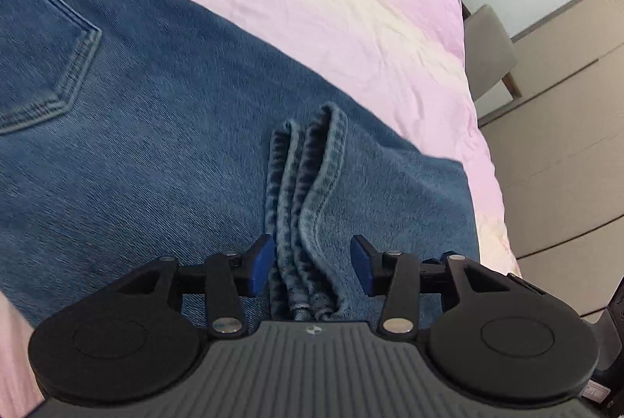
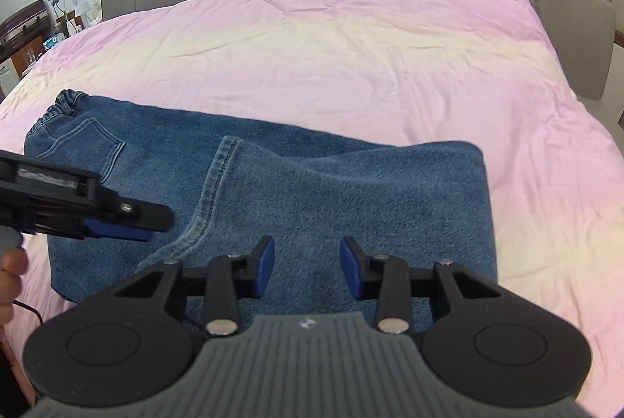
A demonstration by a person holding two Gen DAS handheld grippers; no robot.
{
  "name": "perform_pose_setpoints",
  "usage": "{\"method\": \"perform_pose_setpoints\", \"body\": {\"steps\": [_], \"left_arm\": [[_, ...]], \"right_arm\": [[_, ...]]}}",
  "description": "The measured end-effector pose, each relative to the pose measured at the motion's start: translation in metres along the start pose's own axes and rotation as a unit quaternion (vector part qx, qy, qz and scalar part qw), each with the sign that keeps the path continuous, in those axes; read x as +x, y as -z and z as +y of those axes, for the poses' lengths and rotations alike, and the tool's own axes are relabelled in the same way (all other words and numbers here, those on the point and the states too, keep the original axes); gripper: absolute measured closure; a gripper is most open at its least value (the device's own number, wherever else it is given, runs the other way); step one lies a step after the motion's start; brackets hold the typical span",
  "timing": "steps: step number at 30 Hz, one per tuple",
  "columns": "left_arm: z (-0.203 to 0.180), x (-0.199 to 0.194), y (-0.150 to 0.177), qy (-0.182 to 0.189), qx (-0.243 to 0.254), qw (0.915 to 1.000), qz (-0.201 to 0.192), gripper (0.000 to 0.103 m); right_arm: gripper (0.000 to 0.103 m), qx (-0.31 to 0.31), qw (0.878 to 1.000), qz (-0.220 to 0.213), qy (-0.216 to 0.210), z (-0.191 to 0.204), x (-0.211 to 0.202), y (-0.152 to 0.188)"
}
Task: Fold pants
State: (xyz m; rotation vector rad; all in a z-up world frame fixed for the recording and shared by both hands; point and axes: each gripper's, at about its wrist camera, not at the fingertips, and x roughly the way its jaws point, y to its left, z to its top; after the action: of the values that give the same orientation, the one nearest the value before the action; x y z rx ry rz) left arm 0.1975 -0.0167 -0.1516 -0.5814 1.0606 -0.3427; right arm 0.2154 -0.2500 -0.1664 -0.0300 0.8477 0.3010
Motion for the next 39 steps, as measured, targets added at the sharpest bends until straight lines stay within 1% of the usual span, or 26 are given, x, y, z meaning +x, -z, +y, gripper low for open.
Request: {"method": "perform_pose_setpoints", "body": {"steps": [2,3,4,6,8,9,11,13,14,16,18,20,22,23,25,26,27,28,29,30,31,32,34,35,37,39], "left_arm": [[-0.006,0.000,0.005,-0.006,0.013,0.9999,-0.010,0.065],[-0.009,-0.001,0.006,-0.007,0.019,0.9997,-0.012,0.070],[-0.011,-0.001,0.008,-0.007,0.024,0.9996,-0.011,0.078],[-0.019,-0.002,0.013,-0.017,0.041,0.9989,-0.013,0.086],[-0.027,-0.006,0.018,-0.032,0.059,0.9973,-0.030,0.093],[-0.029,-0.009,0.019,-0.028,0.060,0.9972,-0.035,0.098],[-0.031,-0.020,0.020,-0.016,0.058,0.9971,-0.046,0.100],[-0.034,-0.028,0.023,-0.019,0.075,0.9959,-0.047,0.100],[-0.034,-0.027,0.024,-0.030,0.079,0.9957,-0.039,0.100],[-0.030,-0.024,0.027,-0.050,0.084,0.9948,-0.026,0.100],[-0.022,-0.018,0.030,-0.052,0.072,0.9959,-0.017,0.100],[-0.020,-0.014,0.033,-0.062,0.073,0.9954,-0.008,0.100],[-0.022,-0.012,0.036,-0.070,0.084,0.9939,-0.008,0.100],[-0.023,-0.011,0.036,-0.074,0.089,0.9933,-0.008,0.100],[-0.022,-0.009,0.034,-0.077,0.088,0.9932,-0.003,0.100],[-0.021,-0.008,0.034,-0.078,0.087,0.9932,-0.001,0.100],[-0.021,-0.008,0.034,-0.077,0.086,0.9933,0.000,0.100],[-0.020,-0.008,0.034,-0.073,0.086,0.9936,0.000,0.100],[-0.019,-0.009,0.034,-0.070,0.088,0.9937,0.001,0.100],[-0.019,-0.010,0.033,-0.065,0.088,0.9939,0.000,0.099],[-0.018,-0.013,0.031,-0.060,0.088,0.9943,-0.002,0.097],[-0.016,-0.016,0.030,-0.053,0.085,0.9949,-0.006,0.095],[-0.017,-0.021,0.025,-0.045,0.080,0.9954,-0.028,0.088],[-0.016,-0.022,0.022,-0.040,0.077,0.9956,-0.036,0.083],[-0.017,-0.018,0.016,-0.039,0.075,0.9955,-0.043,0.055],[-0.018,-0.005,0.009,-0.055,0.082,0.9945,-0.036,0.043]], "right_arm": [[0.074,0.005,1.000,0.001,-0.013,0.002,0.003,0.007],[0.075,0.005,1.000,-0.003,-0.014,0.006,0.005,0.010],[0.075,0.003,1.000,-0.007,-0.012,0.008,0.004,0.014],[0.074,0.005,1.000,-0.015,-0.008,0.010,0.003,0.021],[0.074,0.014,1.000,-0.018,-0.010,0.008,0.004,0.026],[0.074,0.017,1.000,-0.018,-0.010,0.007,0.004,0.028],[0.074,0.018,1.000,-0.021,-0.011,0.004,0.000,0.027],[0.074,0.016,0.999,-0.032,-0.006,-0.003,-0.006,0.021],[0.074,0.015,0.999,-0.036,0.003,-0.008,-0.008,0.017],[0.074,0.007,0.999,-0.038,0.038,-0.020,-0.006,0.005],[0.074,0.014,0.997,-0.041,0.062,-0.034,0.002,-0.006],[0.074,0.030,0.996,-0.033,0.072,-0.047,0.020,-0.017],[0.074,0.026,0.997,-0.014,0.069,-0.047,0.043,-0.022],[0.075,0.019,0.998,-0.001,0.061,-0.041,0.055,-0.023],[0.076,-0.007,0.999,0.017,0.036,-0.021,0.078,-0.022],[0.077,-0.024,0.999,0.018,0.030,-0.009,0.086,-0.020],[0.081,-0.039,0.999,0.015,0.030,0.002,0.090,-0.018],[0.087,-0.048,0.998,0.013,0.023,0.011,0.091,-0.018],[0.091,-0.047,0.999,0.014,0.005,0.015,0.091,-0.019],[0.094,-0.037,0.999,0.016,-0.022,0.016,0.088,-0.020],[0.093,-0.028,0.999,0.018,-0.041,0.016,0.083,-0.020],[0.093,-0.027,0.998,0.017,-0.045,0.017,0.077,-0.019],[0.089,-0.029,0.999,0.006,-0.038,0.017,0.060,-0.013],[0.088,-0.029,0.999,0.002,-0.034,0.016,0.052,-0.008],[0.088,-0.022,0.999,-0.008,-0.024,0.015,0.036,0.003],[0.088,-0.018,1.000,-0.014,-0.008,0.015,0.023,0.019]]}}
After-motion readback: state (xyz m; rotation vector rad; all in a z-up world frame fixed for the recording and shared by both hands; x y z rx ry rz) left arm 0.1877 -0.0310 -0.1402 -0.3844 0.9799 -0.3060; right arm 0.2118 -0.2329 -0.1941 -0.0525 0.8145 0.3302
